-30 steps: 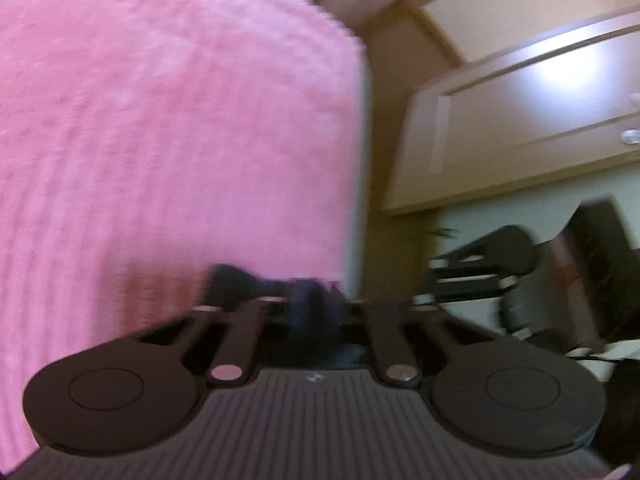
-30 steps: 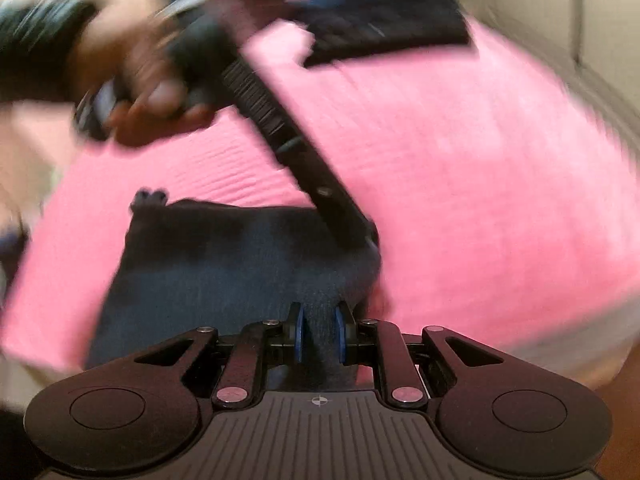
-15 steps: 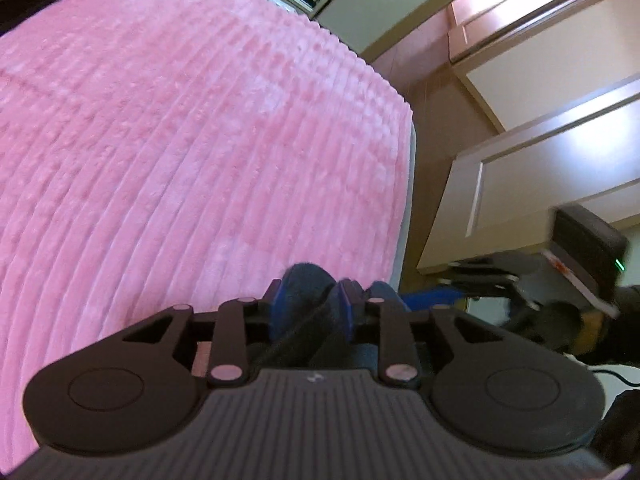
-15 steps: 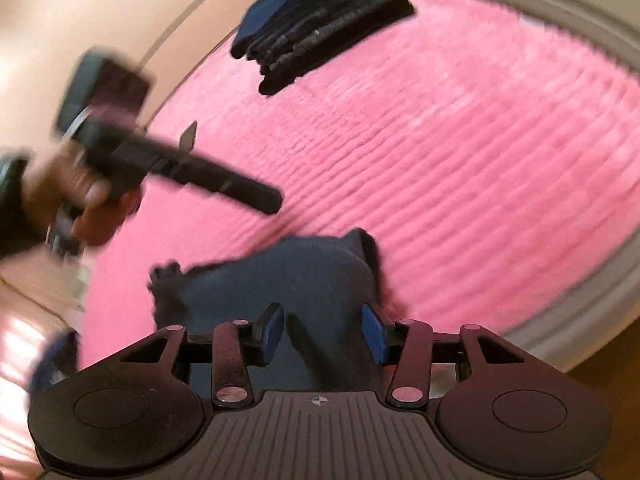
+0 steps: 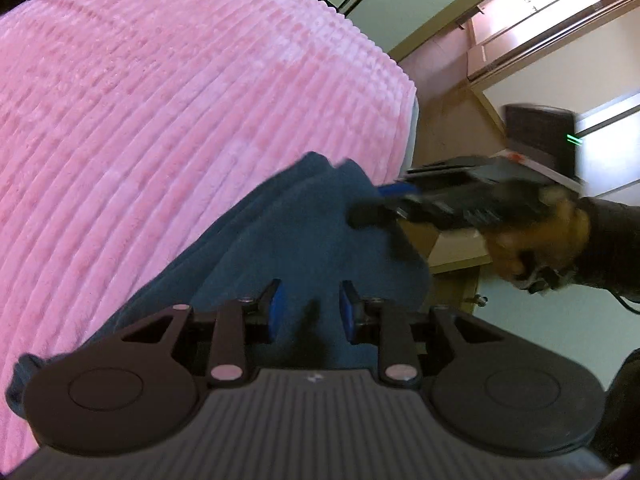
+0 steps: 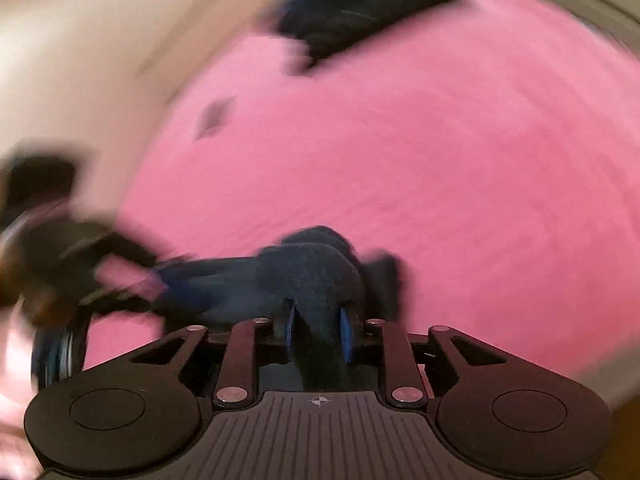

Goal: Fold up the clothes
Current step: 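Grasp the folded bundle with the left gripper while the right gripper holds its other side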

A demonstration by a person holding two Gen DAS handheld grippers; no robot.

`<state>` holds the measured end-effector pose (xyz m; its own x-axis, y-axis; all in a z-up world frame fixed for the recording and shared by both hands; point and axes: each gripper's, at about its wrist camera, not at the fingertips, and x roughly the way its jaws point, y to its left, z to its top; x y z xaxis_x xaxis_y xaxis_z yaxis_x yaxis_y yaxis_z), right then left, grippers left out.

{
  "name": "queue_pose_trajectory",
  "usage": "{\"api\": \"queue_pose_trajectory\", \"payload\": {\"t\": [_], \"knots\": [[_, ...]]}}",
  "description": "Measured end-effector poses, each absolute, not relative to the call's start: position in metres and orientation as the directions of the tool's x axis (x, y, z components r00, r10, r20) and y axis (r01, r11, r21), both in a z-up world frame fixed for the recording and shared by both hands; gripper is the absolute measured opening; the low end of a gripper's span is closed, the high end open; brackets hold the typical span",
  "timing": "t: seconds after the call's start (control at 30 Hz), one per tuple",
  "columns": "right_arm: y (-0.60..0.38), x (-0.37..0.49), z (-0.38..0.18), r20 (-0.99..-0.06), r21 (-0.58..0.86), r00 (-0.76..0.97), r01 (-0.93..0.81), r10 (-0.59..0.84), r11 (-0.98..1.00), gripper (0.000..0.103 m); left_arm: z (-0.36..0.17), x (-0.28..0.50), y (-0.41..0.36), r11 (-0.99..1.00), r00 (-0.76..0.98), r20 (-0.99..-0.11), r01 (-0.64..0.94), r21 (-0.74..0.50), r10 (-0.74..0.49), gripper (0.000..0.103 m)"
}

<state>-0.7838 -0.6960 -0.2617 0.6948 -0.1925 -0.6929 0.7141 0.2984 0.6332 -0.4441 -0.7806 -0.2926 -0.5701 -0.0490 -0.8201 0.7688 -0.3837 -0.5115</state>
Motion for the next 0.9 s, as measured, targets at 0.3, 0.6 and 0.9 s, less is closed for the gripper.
{"api": "queue_pose_trajectory", "payload": {"t": [0.3,0.6,0.9], "knots": [[-0.658,-0.809,-0.244,-0.683,0.641,0.662,0.746,-0.308,0.182,0.07,-0.308,-0.488,-0.811,-0.462,-0.526,-0.845,0.775,-0.431,-0.093,0.016],[-0.632,-0.82,-0.263,-0.719,0.655,0.655,0.75,-0.231,0.088,0.044,-0.329,-0.488,-0.84,-0.513,-0.491,-0.871,0.751,-0.416,-0.011,0.01],[-0.648,-0.806,-0.235,-0.667,0.674,0.7,0.713,-0.253,0.194,0.044,-0.29,-0.506,-0.835,-0.541,-0.592,-0.804,0.694,-0.475,-0.054,0.016]]}}
